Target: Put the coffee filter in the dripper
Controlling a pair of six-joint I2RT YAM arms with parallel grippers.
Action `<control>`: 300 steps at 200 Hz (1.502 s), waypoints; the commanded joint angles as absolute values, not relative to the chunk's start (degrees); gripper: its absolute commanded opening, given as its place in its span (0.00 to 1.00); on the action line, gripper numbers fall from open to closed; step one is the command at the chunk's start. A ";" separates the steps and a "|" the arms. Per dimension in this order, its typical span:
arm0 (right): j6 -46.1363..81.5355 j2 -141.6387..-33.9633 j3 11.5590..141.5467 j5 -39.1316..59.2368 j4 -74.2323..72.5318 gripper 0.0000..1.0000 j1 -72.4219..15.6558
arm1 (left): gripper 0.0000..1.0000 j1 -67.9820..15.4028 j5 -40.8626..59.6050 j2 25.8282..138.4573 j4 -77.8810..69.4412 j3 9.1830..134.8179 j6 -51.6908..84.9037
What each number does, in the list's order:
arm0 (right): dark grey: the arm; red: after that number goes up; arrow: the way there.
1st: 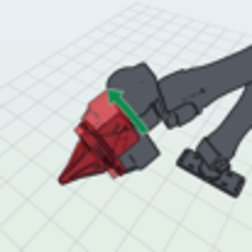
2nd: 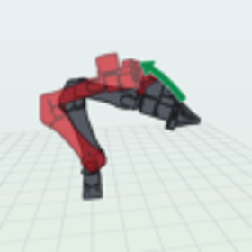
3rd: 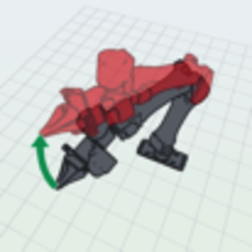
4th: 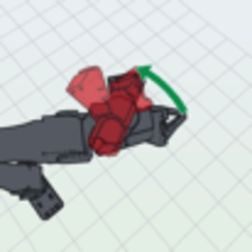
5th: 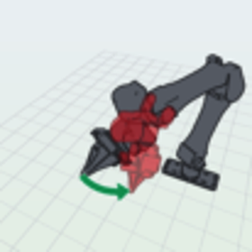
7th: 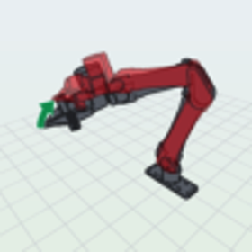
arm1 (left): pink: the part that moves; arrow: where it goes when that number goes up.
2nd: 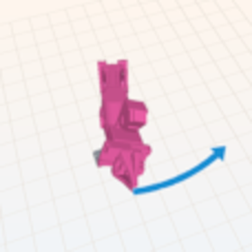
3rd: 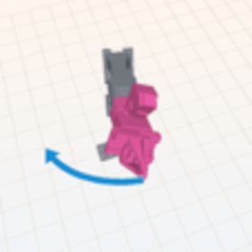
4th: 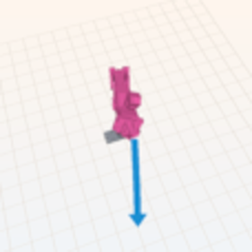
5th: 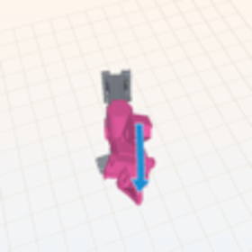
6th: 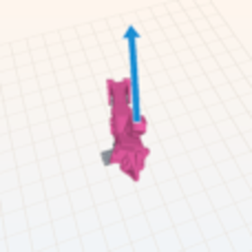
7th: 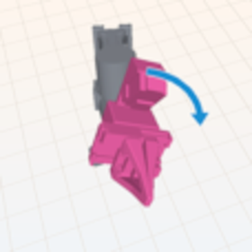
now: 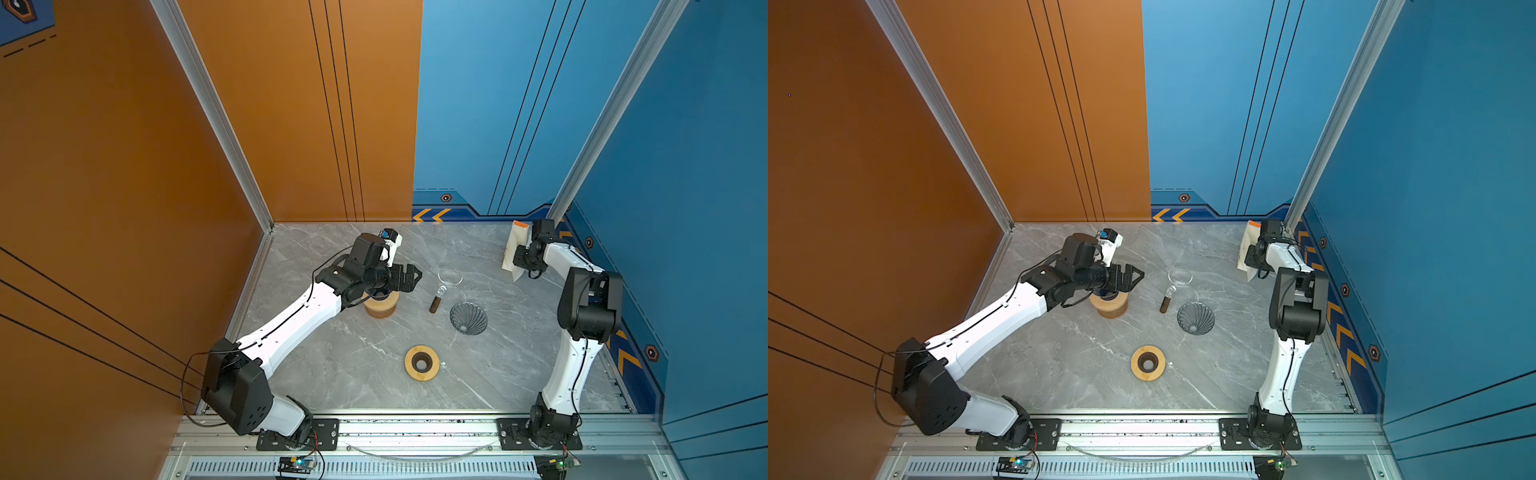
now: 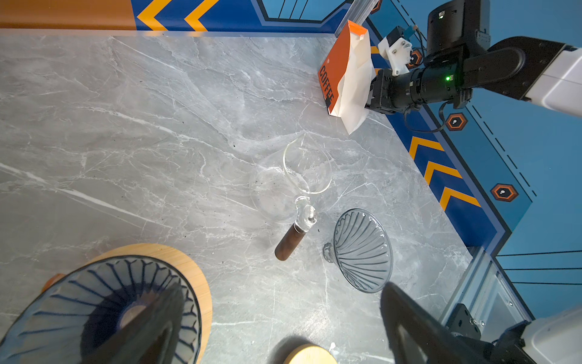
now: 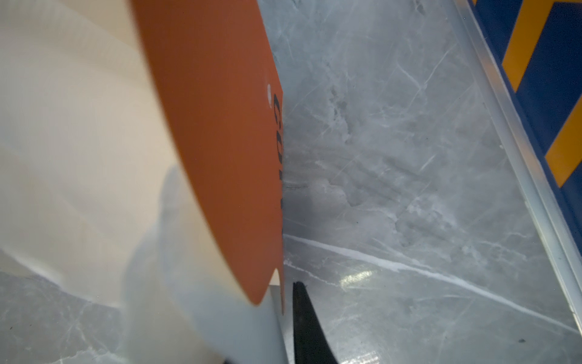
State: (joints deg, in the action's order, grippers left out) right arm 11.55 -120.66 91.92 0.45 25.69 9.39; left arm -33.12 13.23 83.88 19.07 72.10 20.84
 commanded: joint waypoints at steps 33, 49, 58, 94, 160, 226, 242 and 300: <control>12.22 -118.36 91.25 0.26 24.61 0.01 9.58 | 0.98 -33.84 12.48 84.68 20.12 73.91 20.37; 12.13 -116.63 90.52 0.27 24.52 0.00 9.58 | 0.98 -33.72 12.46 84.72 20.12 73.82 20.39; 12.04 -116.11 90.20 0.24 24.52 0.00 9.53 | 0.98 -33.80 12.56 84.66 20.13 73.80 20.38; 12.13 -113.18 88.49 0.10 24.61 0.00 9.33 | 0.98 -33.84 12.43 84.20 20.12 73.74 20.26; 12.42 -105.12 83.78 0.34 26.37 0.00 8.18 | 0.98 -33.83 12.28 82.40 20.13 73.50 20.21; 8.44 -95.65 82.25 1.30 34.29 0.00 4.06 | 0.98 -33.84 12.22 80.42 20.08 73.31 20.00; 7.50 -93.04 82.18 2.48 36.74 0.00 2.59 | 0.98 -33.73 12.39 80.25 20.13 73.30 19.86; 8.42 -85.78 84.22 15.28 44.26 0.00 -1.91 | 0.98 -33.64 12.60 77.87 20.32 72.38 20.09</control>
